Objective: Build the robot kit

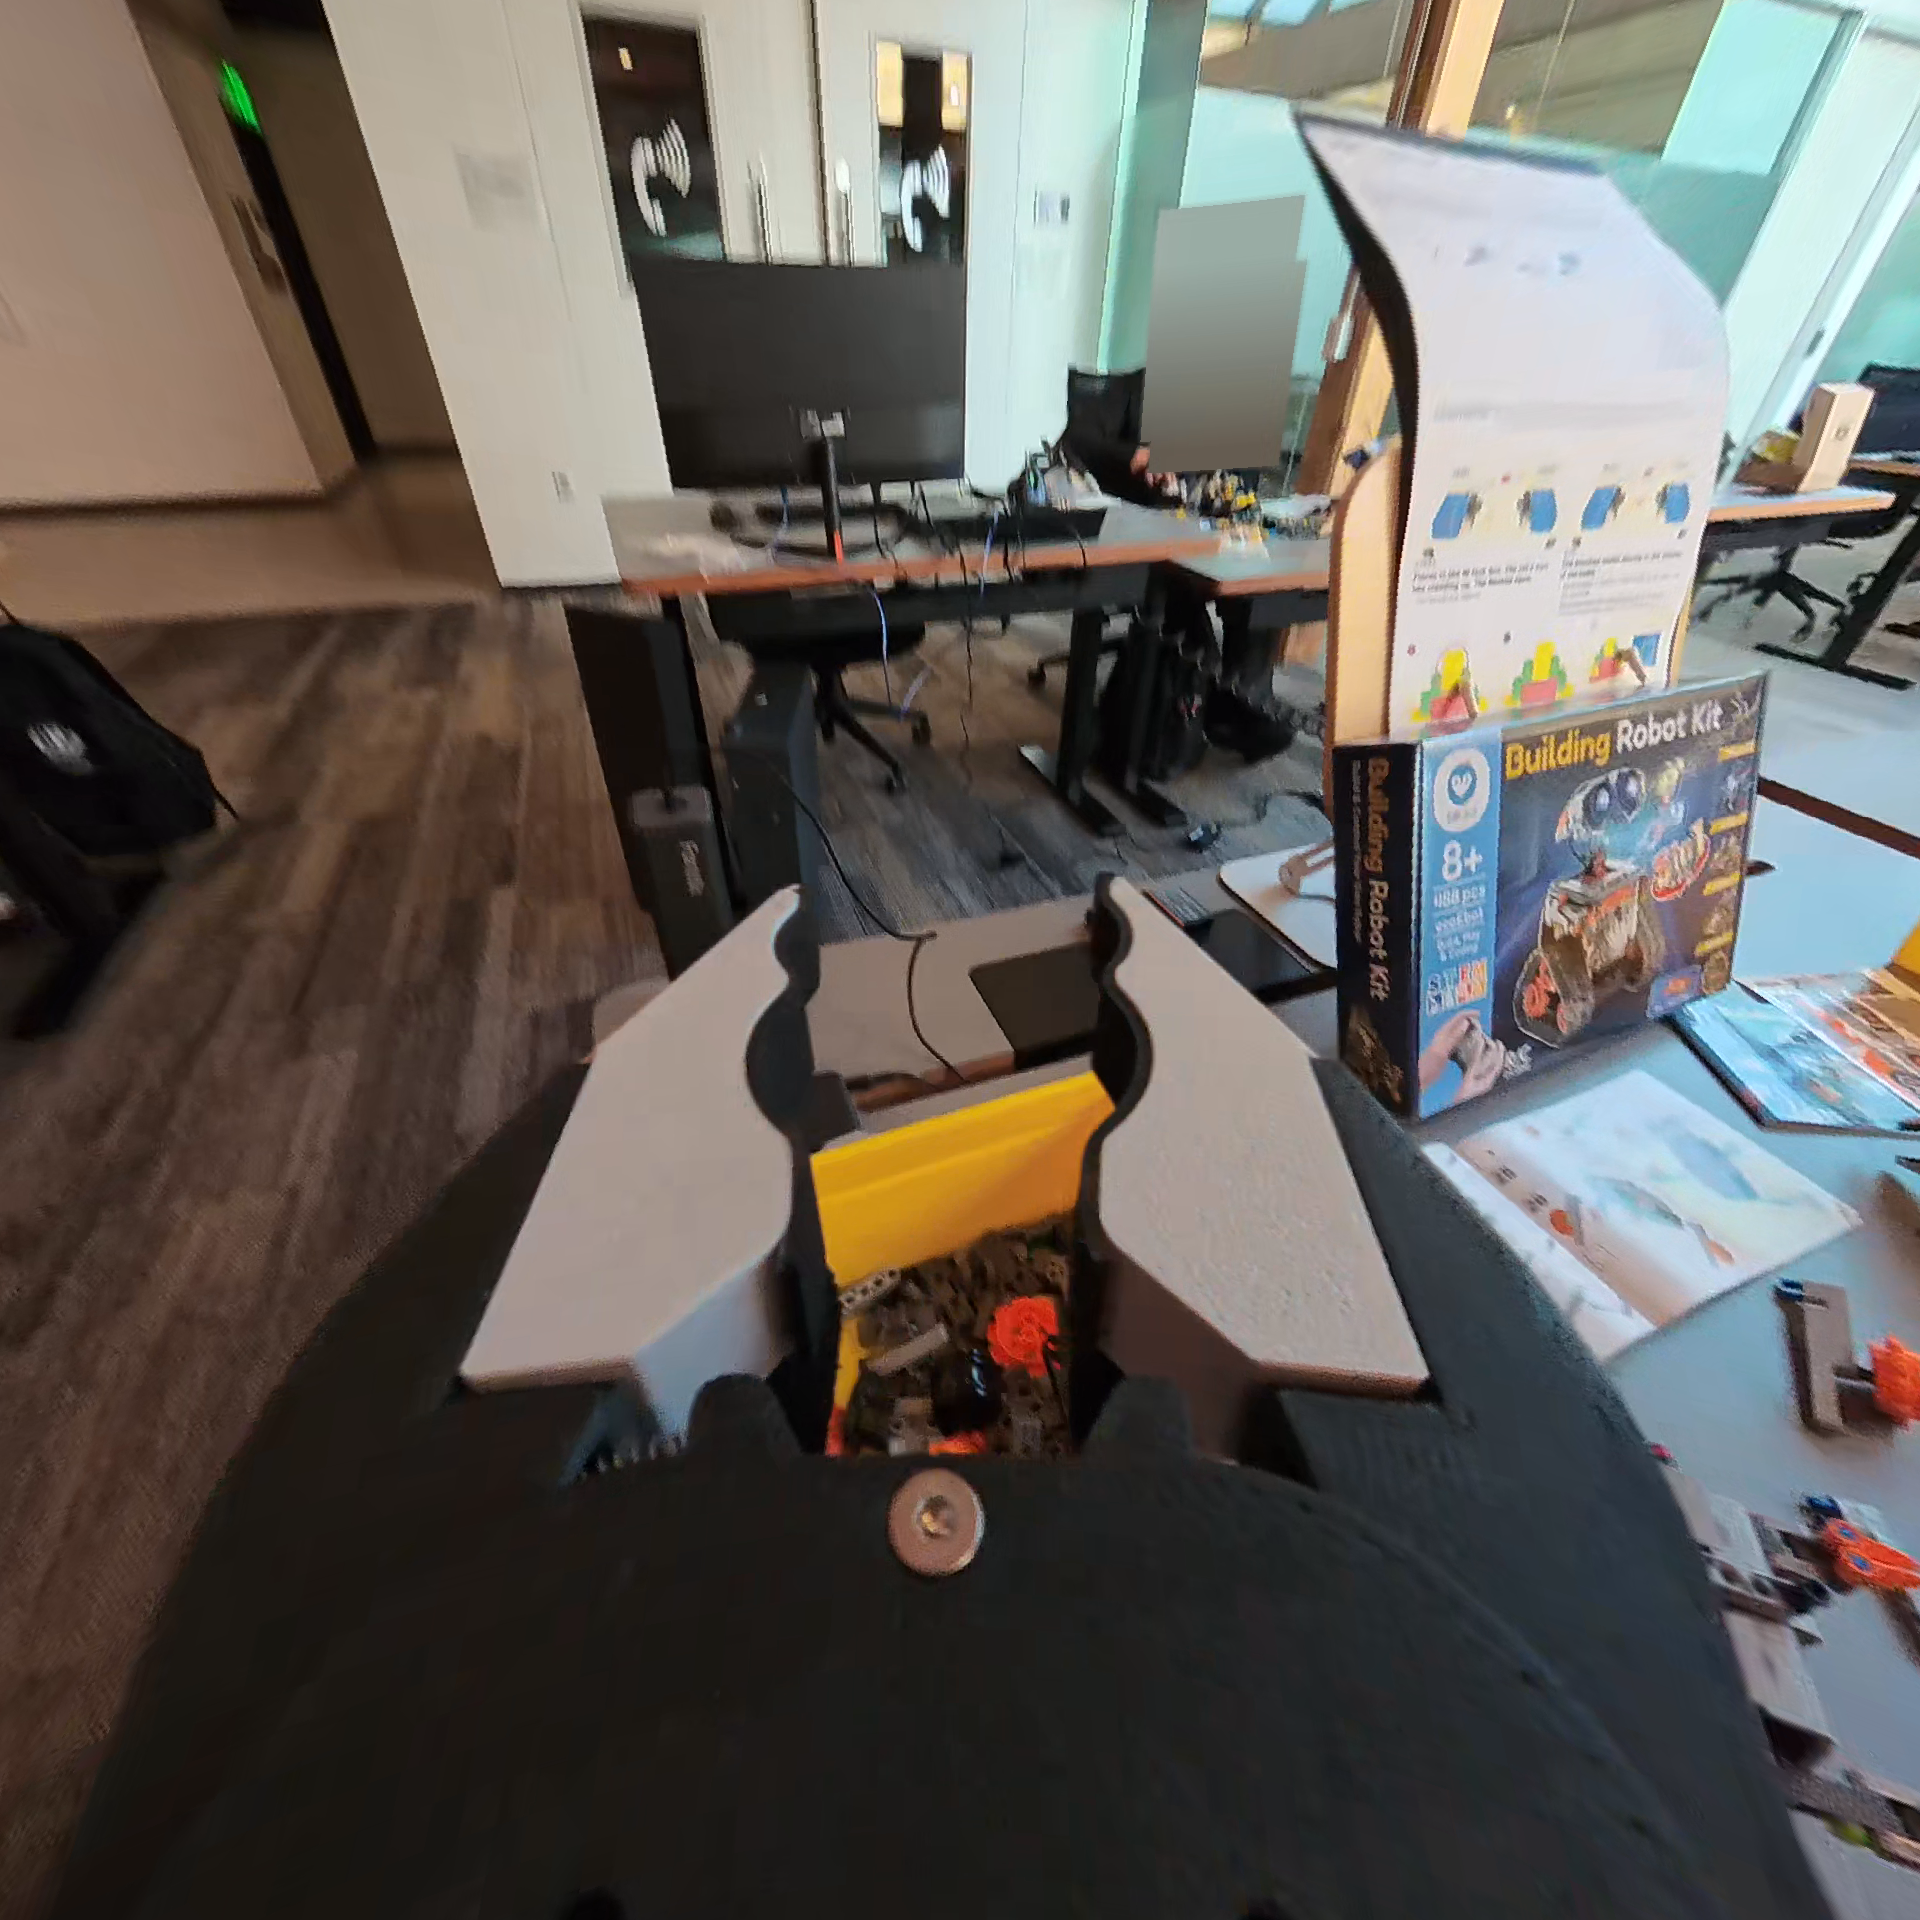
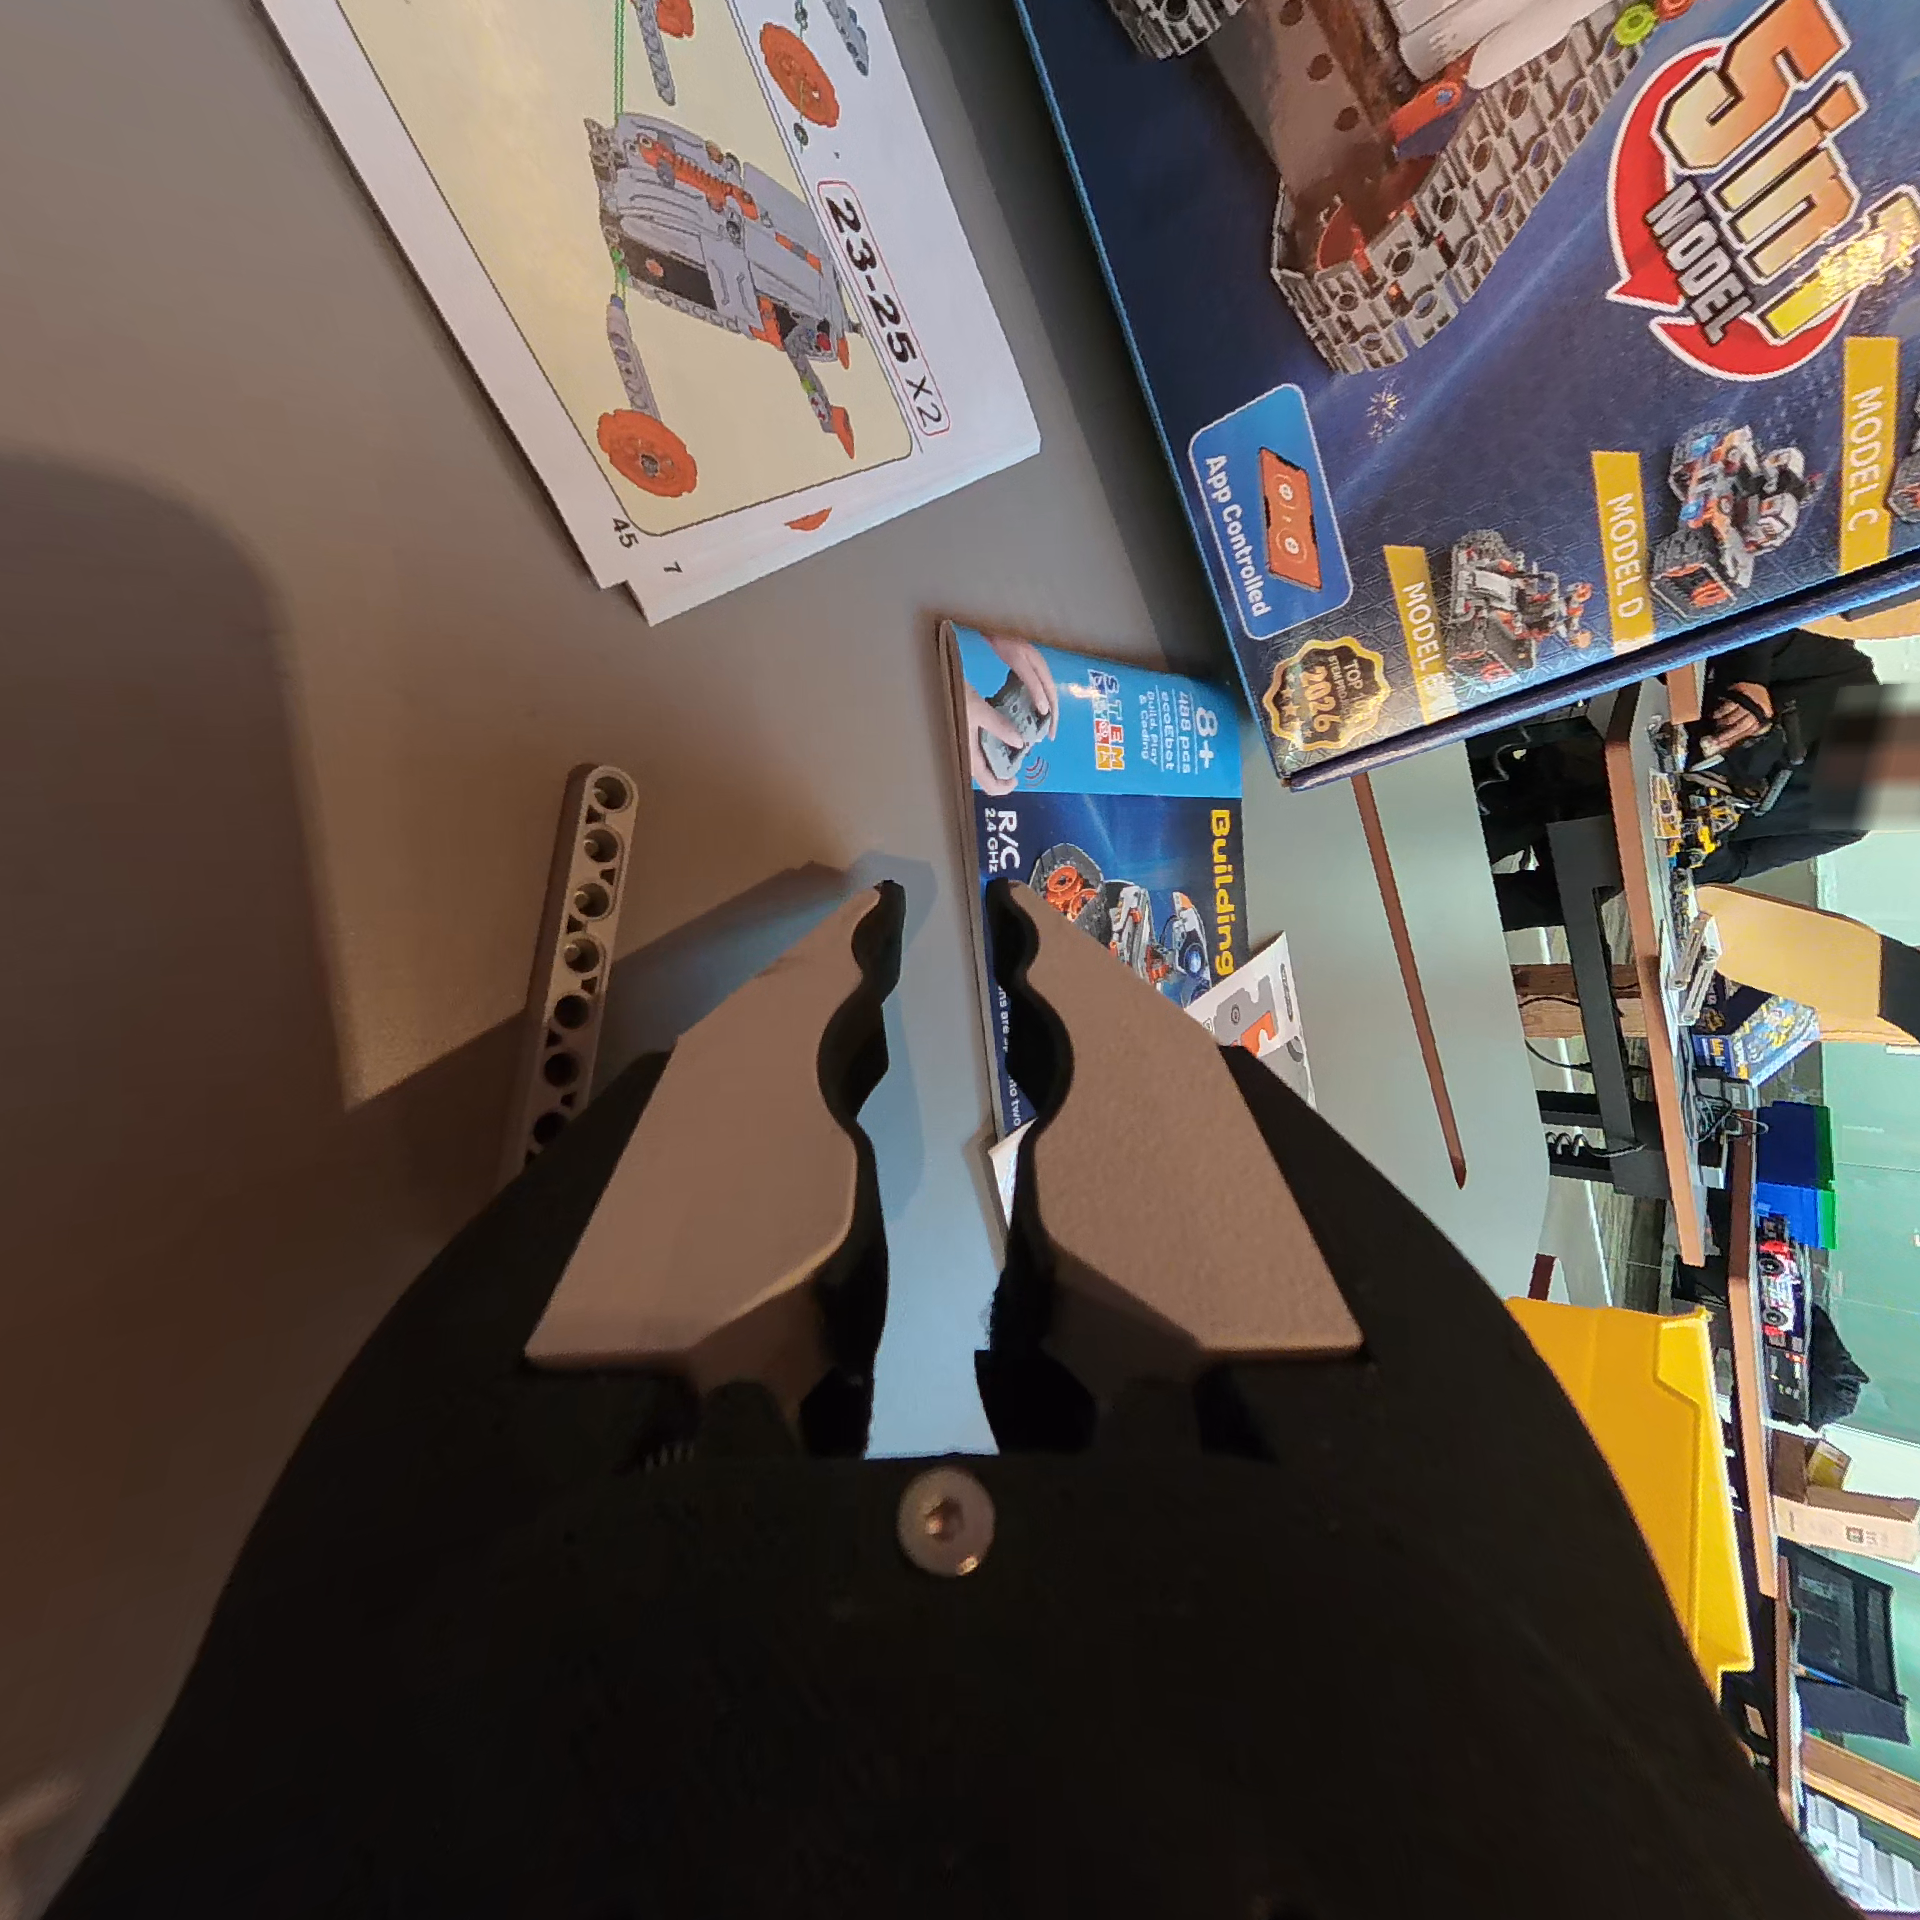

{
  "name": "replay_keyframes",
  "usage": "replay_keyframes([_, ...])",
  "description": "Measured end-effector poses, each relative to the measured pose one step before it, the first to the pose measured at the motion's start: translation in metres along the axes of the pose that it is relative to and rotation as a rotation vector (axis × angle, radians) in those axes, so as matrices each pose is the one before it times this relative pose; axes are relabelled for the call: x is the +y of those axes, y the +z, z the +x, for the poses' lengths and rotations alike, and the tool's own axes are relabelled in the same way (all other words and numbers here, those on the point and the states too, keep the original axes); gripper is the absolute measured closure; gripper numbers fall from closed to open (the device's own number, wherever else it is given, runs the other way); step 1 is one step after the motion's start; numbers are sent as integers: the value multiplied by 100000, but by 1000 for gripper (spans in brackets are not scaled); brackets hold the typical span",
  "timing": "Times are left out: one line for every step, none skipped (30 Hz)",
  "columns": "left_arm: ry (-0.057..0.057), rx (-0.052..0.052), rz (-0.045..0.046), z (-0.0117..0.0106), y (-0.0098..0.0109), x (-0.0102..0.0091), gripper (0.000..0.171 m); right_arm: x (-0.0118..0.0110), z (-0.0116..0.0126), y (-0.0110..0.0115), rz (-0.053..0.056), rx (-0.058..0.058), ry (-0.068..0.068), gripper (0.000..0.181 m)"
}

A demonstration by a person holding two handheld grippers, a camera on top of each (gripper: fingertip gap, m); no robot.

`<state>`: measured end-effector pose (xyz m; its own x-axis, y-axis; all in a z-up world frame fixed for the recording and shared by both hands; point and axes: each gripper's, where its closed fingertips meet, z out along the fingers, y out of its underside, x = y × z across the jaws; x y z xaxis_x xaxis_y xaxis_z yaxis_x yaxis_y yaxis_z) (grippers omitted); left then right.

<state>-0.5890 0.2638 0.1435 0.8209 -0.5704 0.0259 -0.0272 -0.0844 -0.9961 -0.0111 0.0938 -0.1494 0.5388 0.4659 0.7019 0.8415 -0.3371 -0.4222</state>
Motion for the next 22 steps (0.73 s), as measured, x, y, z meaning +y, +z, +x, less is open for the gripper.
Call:
replay_keyframes([1709,-1196,2958,-89,-307,-371,123,-22,3,-9,39,-17,44,166])
replay_keyframes([1709,-1103,2875,-63,-220,-392,120,-2,14,-7,-16,51,-1,166])
replay_keyframes([1513,-1217,2782,-31,-178,-376,119,-11,21,-7,-13,99,-83,166])
replay_keyframes([2323,-996,3100,61,-192,-270,113,-20,18,4,28,67,-29,166])
replay_keyframes([3277,-1511,4625,38,-182,-409,108,-18,8,-6,71,-8,75,166])
replay_keyframes([4691,-1080,5065,136,-212,-498,104,-26,-13,7,74,-109,60,166])
replay_keyframes([4647,-623,4017,201,-142,-515,101,-4,-16,-3,-34,-111,-73,166])
replay_keyframes([3523,-44,58,247,-79,-84,98,-11,-14,0,-71,-18,-173,166])
replay_keyframes([2811,233,-3857,165,-60,437,96,-22,-8,2,34,-47,-128,166])
replay_keyframes([1780,-353,-5631,-68,-118,685,94,-50,-7,-11,143,-5,-5,166])
replay_keyframes([806,13,-5219,-111,-193,666,94,-61,24,-5,255,45,67,166])
replay_keyframes([-105,850,-3441,-36,-259,426,94,-87,45,-15,438,74,382,166])
replay_keyframes([-924,828,-1136,-76,-348,82,96,-156,83,-31,773,113,695,166])
replay_keyframes([-1313,512,1171,-114,-428,-271,103,-263,131,-104,1255,393,433,166])
replay_keyframes([-1373,715,2293,-71,-472,-460,112,-381,210,-158,1802,921,200,166])
replay_keyframes([-1645,656,1949,-12,-469,-439,122,-548,277,-244,2198,1163,542,166])
replay_keyframes([-1944,190,549,-24,-415,-278,129,-824,306,-294,2335,1223,1490,166])
replay_keyframes([-1970,-723,-1379,-106,-392,5,132,-1244,151,-350,2773,542,2093,166])
replay_keyframes([-1628,-1372,-3265,-165,-355,304,134,-1817,-196,-375,3876,-691,1332,165])
replay_keyframes([-1017,-1917,-4659,-237,-387,561,140,-2375,-550,-332,5107,-1942,447,165])
replay_keyframes([-630,-2267,-4705,-295,-419,598,144,-2785,-834,-202,5519,-3650,1155,165])
replay_keyframes([-478,-2192,-3885,-312,-443,549,145,-3073,-1106,-5,5785,-5757,2467,164])
